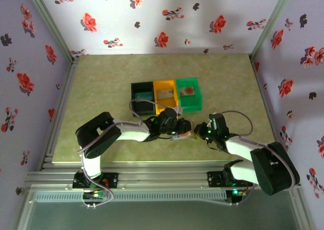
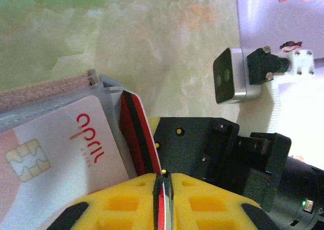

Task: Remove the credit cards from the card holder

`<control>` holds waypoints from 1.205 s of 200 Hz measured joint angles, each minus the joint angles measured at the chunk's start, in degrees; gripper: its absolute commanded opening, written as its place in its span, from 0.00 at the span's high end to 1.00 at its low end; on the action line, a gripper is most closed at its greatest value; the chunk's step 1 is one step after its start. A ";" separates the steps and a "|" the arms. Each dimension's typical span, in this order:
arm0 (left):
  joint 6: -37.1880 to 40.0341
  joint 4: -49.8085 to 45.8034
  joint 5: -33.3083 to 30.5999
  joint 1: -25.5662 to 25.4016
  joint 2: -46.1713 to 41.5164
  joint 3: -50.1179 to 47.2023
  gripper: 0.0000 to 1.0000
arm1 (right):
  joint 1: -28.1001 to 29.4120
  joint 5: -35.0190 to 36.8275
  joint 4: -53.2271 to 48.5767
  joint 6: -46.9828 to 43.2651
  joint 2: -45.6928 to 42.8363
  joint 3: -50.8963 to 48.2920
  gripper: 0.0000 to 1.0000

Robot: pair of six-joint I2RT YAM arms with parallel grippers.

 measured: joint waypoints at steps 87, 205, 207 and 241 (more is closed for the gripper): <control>4.85 -11.74 -0.46 -0.07 0.00 3.98 1.00 | 0.02 0.00 -0.85 0.00 0.00 0.39 1.00; 8.00 -17.90 -2.78 0.07 -4.94 1.11 1.00 | 0.28 0.44 -1.11 -0.02 -0.35 0.44 1.00; 8.00 -17.90 -2.82 0.11 -5.03 1.01 1.00 | 0.31 0.44 -1.14 -0.02 -0.37 0.44 1.00; 8.00 -17.51 -2.82 0.48 -6.08 -0.39 1.00 | 0.57 0.83 -1.29 -0.02 -0.57 0.44 1.00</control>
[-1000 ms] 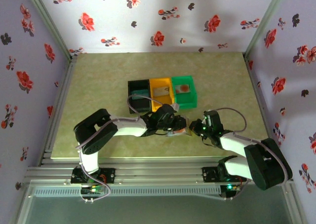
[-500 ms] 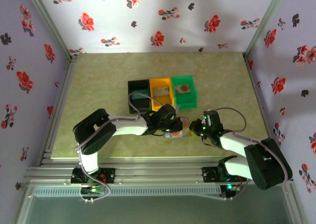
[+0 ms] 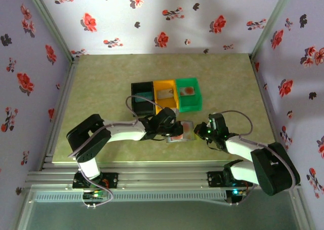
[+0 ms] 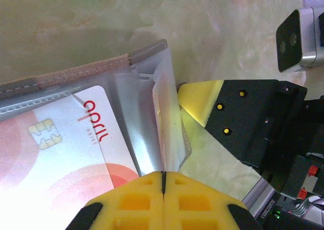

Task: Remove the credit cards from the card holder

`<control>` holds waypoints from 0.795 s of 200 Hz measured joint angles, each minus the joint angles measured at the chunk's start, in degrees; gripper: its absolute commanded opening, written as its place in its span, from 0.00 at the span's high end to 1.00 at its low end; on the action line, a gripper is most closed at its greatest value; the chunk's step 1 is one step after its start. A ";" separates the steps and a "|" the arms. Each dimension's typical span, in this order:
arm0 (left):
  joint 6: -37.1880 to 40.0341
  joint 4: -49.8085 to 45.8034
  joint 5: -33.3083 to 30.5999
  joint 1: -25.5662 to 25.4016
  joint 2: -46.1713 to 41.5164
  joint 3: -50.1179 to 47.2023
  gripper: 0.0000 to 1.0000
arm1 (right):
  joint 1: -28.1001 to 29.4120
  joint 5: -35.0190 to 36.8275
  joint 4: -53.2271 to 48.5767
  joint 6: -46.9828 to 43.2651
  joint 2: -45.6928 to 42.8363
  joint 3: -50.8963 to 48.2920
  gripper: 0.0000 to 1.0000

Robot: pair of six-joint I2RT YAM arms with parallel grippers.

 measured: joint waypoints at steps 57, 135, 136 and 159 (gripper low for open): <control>-0.22 1.81 1.16 1.60 -3.61 -3.45 1.00 | 0.04 0.04 -0.07 0.00 -0.09 0.00 1.00; 0.37 1.92 3.13 4.90 -13.57 -8.72 1.00 | 0.66 -1.79 -5.09 -2.64 -2.16 1.20 0.92; 0.44 1.90 3.23 4.96 -13.79 -8.81 1.00 | 0.68 -1.84 -5.29 -2.69 -2.25 1.25 0.92; 1.46 1.81 4.31 5.79 -16.83 -10.47 1.00 | 0.81 -4.02 -9.46 -4.66 -6.12 2.45 0.75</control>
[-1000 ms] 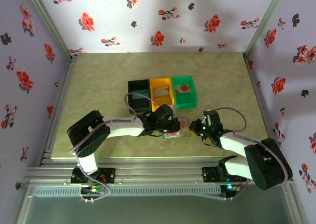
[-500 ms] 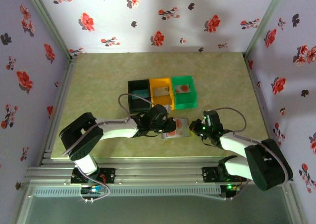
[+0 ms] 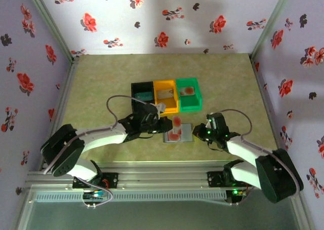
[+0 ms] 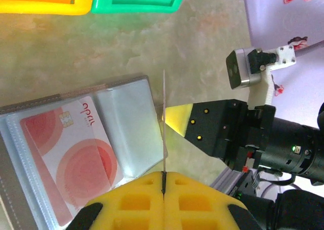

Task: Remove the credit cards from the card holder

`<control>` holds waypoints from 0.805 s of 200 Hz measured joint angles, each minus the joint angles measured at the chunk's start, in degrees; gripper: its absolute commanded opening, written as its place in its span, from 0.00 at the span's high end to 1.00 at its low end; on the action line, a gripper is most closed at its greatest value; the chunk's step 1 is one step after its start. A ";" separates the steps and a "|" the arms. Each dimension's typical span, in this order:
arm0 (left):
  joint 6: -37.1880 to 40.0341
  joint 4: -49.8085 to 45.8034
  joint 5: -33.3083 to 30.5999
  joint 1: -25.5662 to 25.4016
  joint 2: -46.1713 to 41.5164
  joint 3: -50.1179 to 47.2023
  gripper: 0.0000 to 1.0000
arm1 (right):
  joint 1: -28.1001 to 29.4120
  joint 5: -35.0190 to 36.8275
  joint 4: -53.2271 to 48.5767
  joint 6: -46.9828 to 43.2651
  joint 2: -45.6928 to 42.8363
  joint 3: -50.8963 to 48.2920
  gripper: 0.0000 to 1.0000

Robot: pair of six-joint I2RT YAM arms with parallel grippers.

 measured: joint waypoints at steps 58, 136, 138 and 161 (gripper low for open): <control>1.79 0.81 4.96 0.20 -5.62 -2.80 1.00 | 0.04 -7.30 5.95 0.50 -14.56 -1.09 0.46; 1.92 4.20 9.86 0.15 -6.25 -3.52 1.00 | 3.56 -14.29 22.38 5.35 -15.26 -6.99 0.45; 1.92 4.26 9.86 0.13 -6.25 -3.52 1.00 | 3.80 -14.34 22.71 5.35 -15.26 -6.99 0.46; 1.92 4.81 10.29 0.09 -6.25 -3.52 1.00 | 6.73 -14.43 25.24 5.16 -15.45 -7.06 0.56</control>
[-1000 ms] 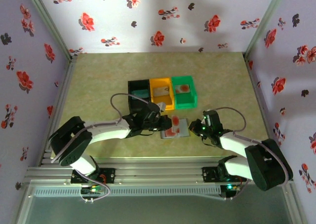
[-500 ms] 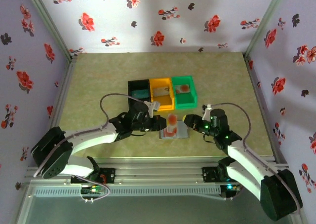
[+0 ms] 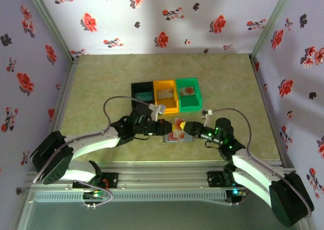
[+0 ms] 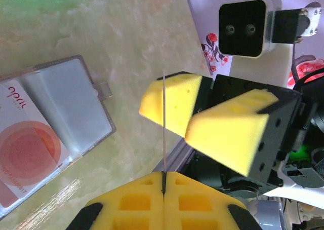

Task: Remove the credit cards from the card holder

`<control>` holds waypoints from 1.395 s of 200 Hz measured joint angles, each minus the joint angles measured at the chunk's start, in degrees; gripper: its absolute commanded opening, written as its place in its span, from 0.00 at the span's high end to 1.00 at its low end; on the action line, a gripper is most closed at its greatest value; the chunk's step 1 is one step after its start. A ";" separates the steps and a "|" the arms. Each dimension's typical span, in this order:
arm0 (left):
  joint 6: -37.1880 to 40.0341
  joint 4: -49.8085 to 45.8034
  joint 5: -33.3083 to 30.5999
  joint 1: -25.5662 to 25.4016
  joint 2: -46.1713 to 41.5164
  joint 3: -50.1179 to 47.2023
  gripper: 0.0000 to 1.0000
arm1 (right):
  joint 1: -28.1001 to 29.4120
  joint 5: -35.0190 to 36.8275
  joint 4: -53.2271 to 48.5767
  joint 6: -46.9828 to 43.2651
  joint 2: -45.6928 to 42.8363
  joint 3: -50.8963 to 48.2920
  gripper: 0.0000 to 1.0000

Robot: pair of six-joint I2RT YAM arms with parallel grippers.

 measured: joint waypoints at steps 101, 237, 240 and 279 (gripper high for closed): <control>0.15 -0.46 -0.42 -0.13 -0.13 -0.44 0.73 | 3.32 2.60 -0.42 -2.01 -5.01 -0.15 1.00; 9.20 -16.96 1.90 3.67 -8.90 1.29 0.49 | 3.32 0.02 -5.18 -3.08 -4.76 -0.15 1.00; 10.01 -17.88 2.12 3.69 -8.94 1.60 0.49 | 3.34 -0.31 -4.92 -3.06 -4.37 -0.13 1.00; 17.03 -26.36 5.81 3.72 -9.97 5.42 0.48 | 4.28 -5.60 0.96 -2.10 3.39 0.04 1.00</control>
